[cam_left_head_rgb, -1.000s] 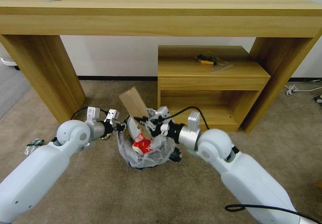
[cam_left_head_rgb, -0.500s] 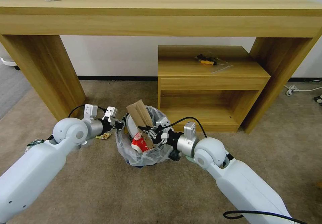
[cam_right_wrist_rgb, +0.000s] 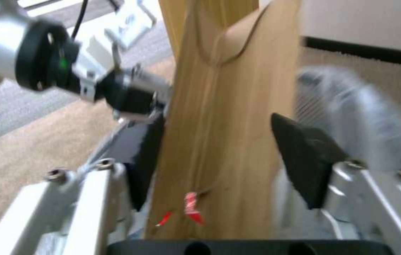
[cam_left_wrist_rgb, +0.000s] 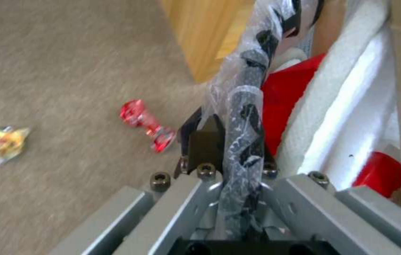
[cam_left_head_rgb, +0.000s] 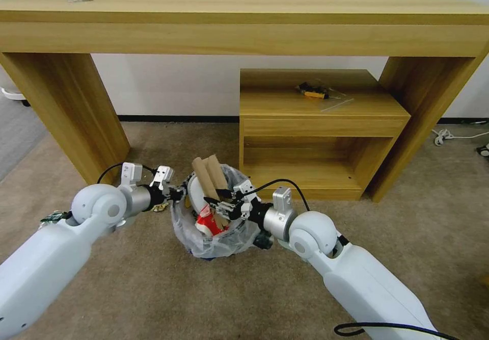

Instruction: Pick up the trash bin and place the garbage on the floor into it.

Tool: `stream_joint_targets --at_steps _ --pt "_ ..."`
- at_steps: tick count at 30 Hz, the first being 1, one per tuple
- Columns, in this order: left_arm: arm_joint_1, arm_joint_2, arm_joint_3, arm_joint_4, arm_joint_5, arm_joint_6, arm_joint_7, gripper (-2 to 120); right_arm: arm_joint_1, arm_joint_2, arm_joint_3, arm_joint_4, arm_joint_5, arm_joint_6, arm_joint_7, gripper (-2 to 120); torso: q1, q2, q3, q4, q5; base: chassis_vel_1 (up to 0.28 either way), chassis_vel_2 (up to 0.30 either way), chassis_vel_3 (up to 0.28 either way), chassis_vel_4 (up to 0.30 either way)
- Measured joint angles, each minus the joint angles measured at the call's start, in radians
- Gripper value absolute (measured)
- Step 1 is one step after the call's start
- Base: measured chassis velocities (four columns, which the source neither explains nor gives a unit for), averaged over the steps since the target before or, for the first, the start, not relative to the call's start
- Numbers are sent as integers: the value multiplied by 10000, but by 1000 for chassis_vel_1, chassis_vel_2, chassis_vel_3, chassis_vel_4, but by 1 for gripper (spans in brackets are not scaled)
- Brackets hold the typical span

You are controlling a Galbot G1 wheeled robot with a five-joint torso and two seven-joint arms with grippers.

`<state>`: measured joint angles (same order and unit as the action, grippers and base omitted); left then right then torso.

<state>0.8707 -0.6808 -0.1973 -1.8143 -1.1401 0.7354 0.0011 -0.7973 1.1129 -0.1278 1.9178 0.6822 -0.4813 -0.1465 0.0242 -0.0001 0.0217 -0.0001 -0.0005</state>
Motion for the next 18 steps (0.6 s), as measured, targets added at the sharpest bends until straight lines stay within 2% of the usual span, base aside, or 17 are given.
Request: stream_joint_targets --at_steps 2,3,7,9,14,18 --pt "233 57 -206 -33 70 0 55 0 0 -29 6 102 41 -7 51 68 0 0 0 2 0 0 0 0 0" --pt "489 126 -428 -74 127 0 89 0 -14 -69 29 212 69 -17 126 75 0 1 0 3 -1 0 0 0 0" --pt "974 264 -846 -177 256 0 189 0 -170 -306 199 577 156 -23 259 86 -1 2 0 2 0 0 0 0 0" --pt "1225 322 -1052 -237 303 0 231 0 -306 -448 479 813 198 -23 317 97 0 2 0 -1 1 0 0 0 0" --pt "1790 460 -1509 -353 428 0 305 0 -520 -578 1223 947 240 -29 441 100 0 2 0 -2 1 0 0 0 0" --pt "2544 566 -2074 -513 699 0 482 0 -768 -772 1840 573 222 119 763 100 0 2 -1 3 2 0 0 0 0"
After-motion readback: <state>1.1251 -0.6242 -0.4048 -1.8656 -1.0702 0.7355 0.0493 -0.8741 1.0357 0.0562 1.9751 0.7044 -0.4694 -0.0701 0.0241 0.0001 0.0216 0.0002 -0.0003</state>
